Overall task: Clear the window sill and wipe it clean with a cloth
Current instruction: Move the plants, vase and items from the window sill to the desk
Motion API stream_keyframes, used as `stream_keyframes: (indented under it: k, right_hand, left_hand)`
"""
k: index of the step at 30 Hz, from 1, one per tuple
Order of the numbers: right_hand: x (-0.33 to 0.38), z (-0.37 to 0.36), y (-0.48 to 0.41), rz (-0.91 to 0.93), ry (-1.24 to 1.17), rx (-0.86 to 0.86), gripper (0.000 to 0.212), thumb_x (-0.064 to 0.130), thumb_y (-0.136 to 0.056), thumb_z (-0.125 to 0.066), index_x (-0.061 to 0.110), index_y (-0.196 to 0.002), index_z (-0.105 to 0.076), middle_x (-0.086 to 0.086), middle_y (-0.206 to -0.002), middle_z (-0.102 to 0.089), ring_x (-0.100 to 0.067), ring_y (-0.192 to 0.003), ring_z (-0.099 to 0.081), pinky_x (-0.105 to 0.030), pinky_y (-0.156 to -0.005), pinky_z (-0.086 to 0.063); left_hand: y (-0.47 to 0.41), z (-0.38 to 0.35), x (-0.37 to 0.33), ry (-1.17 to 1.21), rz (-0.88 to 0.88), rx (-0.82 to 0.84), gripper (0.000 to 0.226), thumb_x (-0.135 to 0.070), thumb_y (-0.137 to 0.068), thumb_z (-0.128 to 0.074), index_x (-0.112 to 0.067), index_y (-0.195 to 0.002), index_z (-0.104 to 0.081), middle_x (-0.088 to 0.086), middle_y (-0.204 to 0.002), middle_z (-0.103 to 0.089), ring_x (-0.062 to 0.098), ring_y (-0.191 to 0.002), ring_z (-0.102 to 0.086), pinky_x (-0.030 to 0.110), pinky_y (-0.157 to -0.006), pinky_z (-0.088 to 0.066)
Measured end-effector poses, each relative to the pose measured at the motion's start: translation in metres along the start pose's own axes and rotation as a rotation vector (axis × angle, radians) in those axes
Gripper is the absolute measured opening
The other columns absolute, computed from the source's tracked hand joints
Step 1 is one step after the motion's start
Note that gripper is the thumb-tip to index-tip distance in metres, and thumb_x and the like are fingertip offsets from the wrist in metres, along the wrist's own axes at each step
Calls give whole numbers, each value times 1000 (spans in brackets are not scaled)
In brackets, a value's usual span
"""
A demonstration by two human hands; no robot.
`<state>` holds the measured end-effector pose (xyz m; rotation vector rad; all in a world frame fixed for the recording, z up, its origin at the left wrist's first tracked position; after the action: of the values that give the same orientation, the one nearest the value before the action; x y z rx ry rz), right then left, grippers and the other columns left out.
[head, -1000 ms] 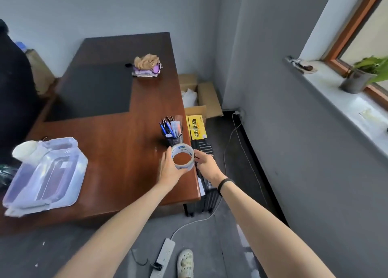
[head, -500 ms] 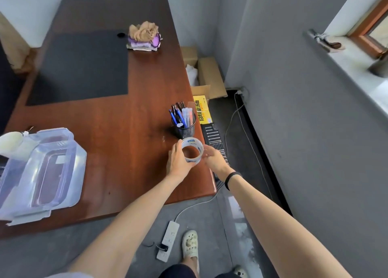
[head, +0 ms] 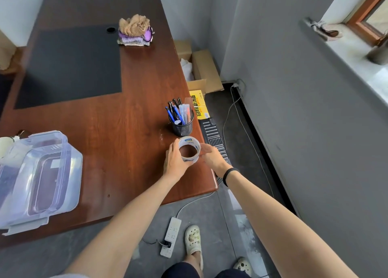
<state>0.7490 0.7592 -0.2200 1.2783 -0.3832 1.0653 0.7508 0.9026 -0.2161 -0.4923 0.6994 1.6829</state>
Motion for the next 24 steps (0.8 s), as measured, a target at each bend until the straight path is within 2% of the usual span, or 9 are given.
stream_keyframes:
  k: [7,11,13,18,24]
  right_hand:
    - [-2,3,1,-29,-19,4,53,-5,-88,-45,6,-139,-43,-13,-140,-47,-25,-132,-41,-38,-107,-39]
    - [2,4,7,-28,-1,7,58,-1,-90,-48,8,-145,-32,-12,-148,-37,-27,-137,-34,-38,-109,-35]
    - [6,10,10,-1,15,-2,62,-3,-88,-48,10,-146,-30,-10,-149,-34,-27,-139,-32,-38,-109,-34]
    - [23,60,29,77,91,-86,58,-6,-89,-39,10,-144,-33,-12,-147,-37,-26,-135,-35,-28,-103,-35]
    - [12,168,67,135,84,-223,54,-1,-89,-44,11,-141,-39,-13,-142,-43,-24,-129,-43,-25,-95,-37]
  left_hand:
    - [-1,-8,0,-7,-10,36,98,-39,-70,-79,-14,-145,-24,5,-146,-35,20,-132,-36,34,-104,-40]
    - [8,1,-10,-203,-46,-20,101,-31,-71,-79,-12,-148,-17,12,-153,-16,28,-136,-23,35,-109,-31]
    - [14,7,-32,-286,-118,-61,94,-24,-75,-76,-15,-148,-18,12,-152,-15,27,-135,-23,33,-108,-32]
    - [21,1,-105,-296,-305,-9,81,-10,-80,-68,-18,-146,-22,9,-150,-15,26,-137,-18,36,-109,-31]
    - [28,-31,-204,-236,-406,2,62,-9,-83,-63,-14,-139,-35,10,-146,-17,27,-137,-18,38,-109,-28]
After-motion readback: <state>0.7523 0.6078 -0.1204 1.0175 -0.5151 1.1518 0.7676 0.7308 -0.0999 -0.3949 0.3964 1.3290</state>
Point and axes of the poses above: each hand's wrist, its own y-axis away from the middle knuckle, its own z-axis out of the back of the hand, x = y × z, the point moved 10 cm from there along -y, towards the middle knuckle
